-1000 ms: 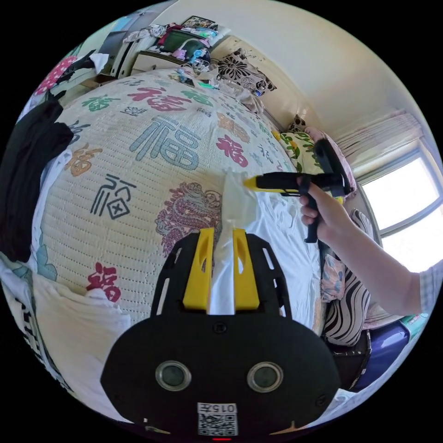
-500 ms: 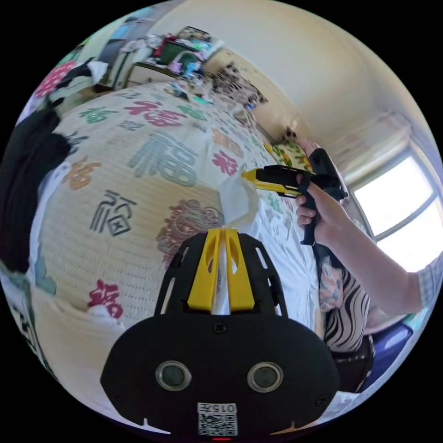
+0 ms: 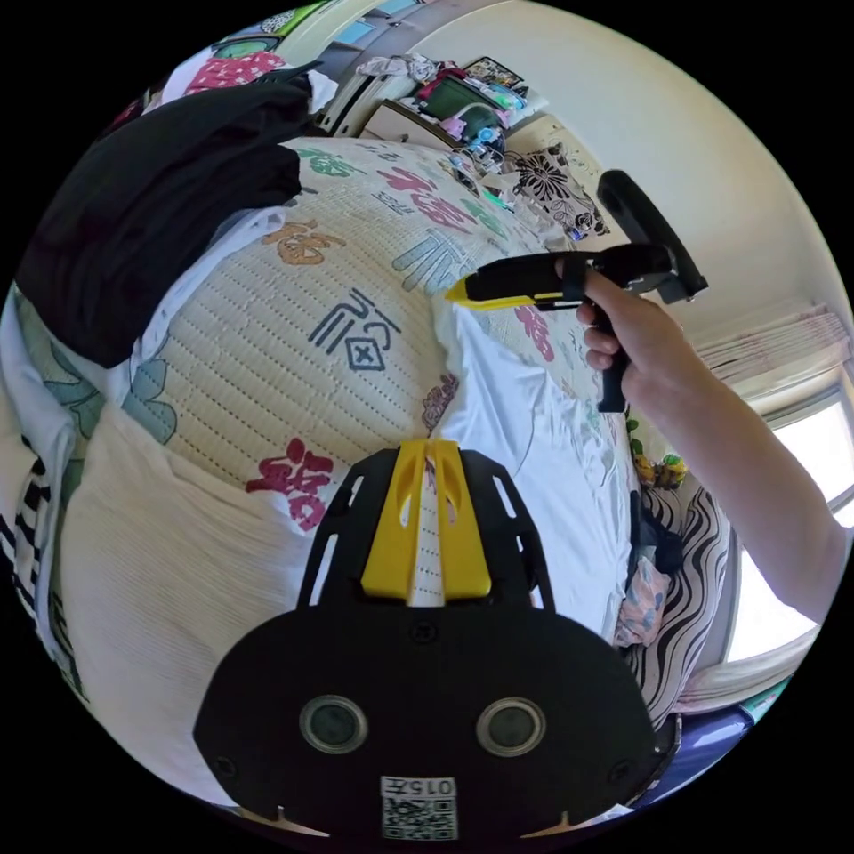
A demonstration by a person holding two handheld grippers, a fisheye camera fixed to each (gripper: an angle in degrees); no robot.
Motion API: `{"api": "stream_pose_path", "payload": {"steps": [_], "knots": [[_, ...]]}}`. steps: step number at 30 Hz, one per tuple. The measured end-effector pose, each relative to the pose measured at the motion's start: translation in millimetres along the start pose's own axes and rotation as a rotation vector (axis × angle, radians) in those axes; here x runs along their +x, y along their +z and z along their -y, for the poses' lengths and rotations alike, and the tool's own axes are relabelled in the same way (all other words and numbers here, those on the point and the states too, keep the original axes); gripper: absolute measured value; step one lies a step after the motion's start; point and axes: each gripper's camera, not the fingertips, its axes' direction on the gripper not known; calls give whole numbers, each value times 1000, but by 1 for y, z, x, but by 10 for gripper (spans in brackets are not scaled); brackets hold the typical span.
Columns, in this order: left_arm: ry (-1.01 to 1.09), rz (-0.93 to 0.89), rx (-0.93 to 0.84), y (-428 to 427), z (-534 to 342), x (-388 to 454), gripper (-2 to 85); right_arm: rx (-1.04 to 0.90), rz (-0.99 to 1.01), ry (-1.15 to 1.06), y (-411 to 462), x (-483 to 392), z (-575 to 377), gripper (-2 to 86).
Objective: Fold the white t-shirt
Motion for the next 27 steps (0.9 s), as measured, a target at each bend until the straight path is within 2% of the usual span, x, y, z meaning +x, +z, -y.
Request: {"api": "stream_pose_path", "payload": {"steps": [5, 7, 11, 14, 17, 19, 22, 27], "knots": [[53, 58, -17, -20, -18, 11, 8, 124, 45, -24, -49, -10, -55, 73], [101, 70, -37, -32, -29, 17, 24, 230, 125, -34, -77, -10, -108, 79], [193, 79, -197, -42, -68, 29, 54, 375, 271, -5, -108, -3, -216, 81], [216, 118, -359, -31, -103, 31, 69, 420, 337, 124, -115, 8, -319, 85], [248, 164, -524, -13, -139, 32, 76, 370, 307, 317, -107, 14, -437, 91], [279, 172, -599, -5, -157, 35, 79, 248, 249, 507, -94, 14, -533, 97], [305, 174, -682, 7, -176, 35, 81, 141, 270, 735, -85, 6, -645, 106], [347, 170, -784, 27, -186, 40, 80, 75, 313, 855, -81, -23, -756, 115]]}}
